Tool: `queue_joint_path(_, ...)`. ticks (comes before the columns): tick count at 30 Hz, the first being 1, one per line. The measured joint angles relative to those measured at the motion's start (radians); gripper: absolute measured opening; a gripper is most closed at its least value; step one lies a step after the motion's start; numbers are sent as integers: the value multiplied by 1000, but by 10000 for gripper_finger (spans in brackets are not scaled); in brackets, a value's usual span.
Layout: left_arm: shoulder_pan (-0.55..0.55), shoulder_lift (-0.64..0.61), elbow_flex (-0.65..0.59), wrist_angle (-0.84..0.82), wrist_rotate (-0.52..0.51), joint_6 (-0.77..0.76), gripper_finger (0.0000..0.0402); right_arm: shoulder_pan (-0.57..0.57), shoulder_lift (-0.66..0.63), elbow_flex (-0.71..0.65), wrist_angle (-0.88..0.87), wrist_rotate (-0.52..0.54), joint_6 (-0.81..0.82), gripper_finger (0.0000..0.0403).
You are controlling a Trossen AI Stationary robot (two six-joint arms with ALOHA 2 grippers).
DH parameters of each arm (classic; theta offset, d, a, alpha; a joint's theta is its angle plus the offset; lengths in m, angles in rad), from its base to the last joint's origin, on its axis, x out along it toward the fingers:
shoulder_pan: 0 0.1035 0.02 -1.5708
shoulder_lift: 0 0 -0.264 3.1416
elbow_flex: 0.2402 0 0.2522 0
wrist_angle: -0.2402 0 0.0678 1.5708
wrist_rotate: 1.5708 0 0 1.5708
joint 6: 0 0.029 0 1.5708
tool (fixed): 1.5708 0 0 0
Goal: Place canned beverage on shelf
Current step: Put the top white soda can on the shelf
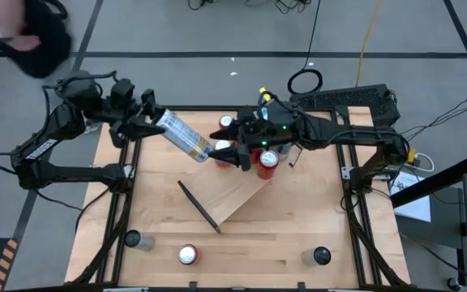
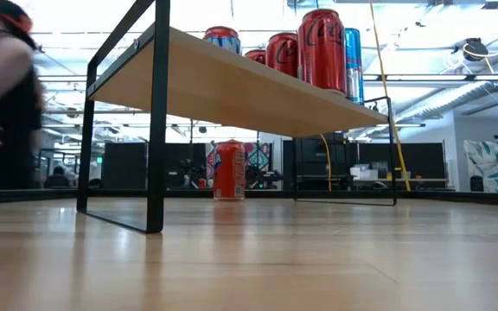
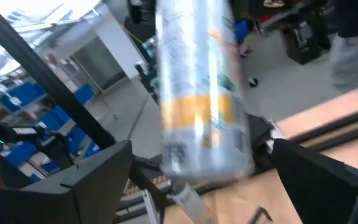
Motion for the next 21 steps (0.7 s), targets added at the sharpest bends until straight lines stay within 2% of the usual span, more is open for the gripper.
queue_joint_path(6, -9, 31, 0, -3, -1, -5, 264, -4, 49, 0, 76, -6, 28, 368)
queue_joint_path(14, -33, 54, 0, 2, -9, -6, 264, -26, 71, 0, 84, -84, 50, 367)
queue_joint_path(21, -52, 81, 0, 55, -36, -7, 264, -43, 71, 0, 83, -138, 39, 334)
